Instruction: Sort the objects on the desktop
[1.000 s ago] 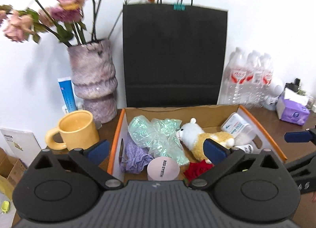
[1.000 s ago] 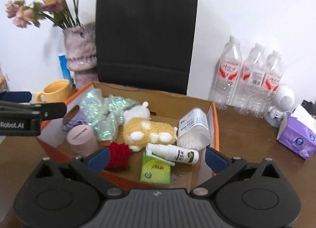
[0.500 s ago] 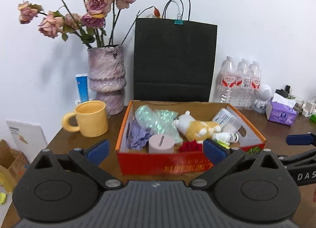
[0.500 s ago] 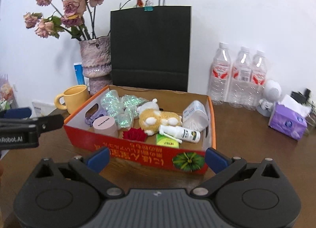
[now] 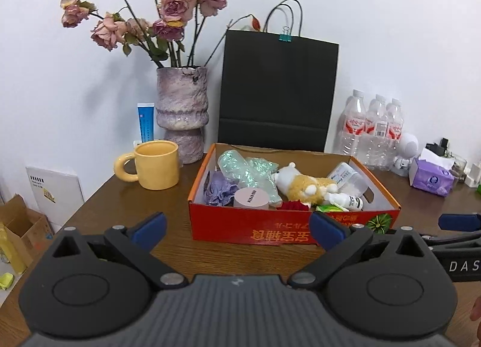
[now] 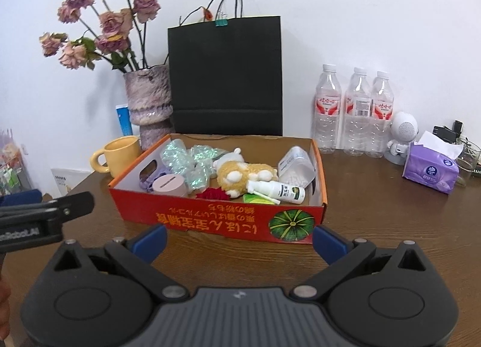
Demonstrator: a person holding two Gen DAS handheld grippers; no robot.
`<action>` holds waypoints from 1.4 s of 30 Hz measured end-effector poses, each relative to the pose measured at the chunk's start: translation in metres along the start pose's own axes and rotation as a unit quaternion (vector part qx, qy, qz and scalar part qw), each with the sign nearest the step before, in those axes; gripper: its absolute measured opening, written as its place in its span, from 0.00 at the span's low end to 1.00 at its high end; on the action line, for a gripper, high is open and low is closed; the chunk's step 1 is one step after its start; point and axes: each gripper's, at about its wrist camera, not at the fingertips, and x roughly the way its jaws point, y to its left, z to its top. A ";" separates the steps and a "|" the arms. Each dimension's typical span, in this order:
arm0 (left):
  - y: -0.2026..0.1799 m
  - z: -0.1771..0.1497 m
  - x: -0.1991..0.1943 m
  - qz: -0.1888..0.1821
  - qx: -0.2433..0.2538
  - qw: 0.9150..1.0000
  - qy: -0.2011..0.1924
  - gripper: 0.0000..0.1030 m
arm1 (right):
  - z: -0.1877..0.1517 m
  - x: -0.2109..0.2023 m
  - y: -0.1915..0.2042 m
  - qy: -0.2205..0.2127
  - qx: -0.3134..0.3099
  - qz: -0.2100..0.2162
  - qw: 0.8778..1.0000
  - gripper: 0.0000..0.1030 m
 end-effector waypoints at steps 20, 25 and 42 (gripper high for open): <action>-0.011 -0.018 0.008 -0.008 0.019 1.000 0.020 1.00 | -0.008 0.005 -0.002 0.021 0.001 -0.013 1.000 1.00; -0.011 -0.020 0.009 -0.008 0.019 0.999 0.025 1.00 | -0.010 0.006 -0.001 0.024 0.001 -0.014 1.000 1.00; -0.014 -0.023 0.005 -0.007 0.022 0.999 0.024 1.00 | -0.010 -0.001 0.000 0.020 -0.004 -0.012 1.000 1.00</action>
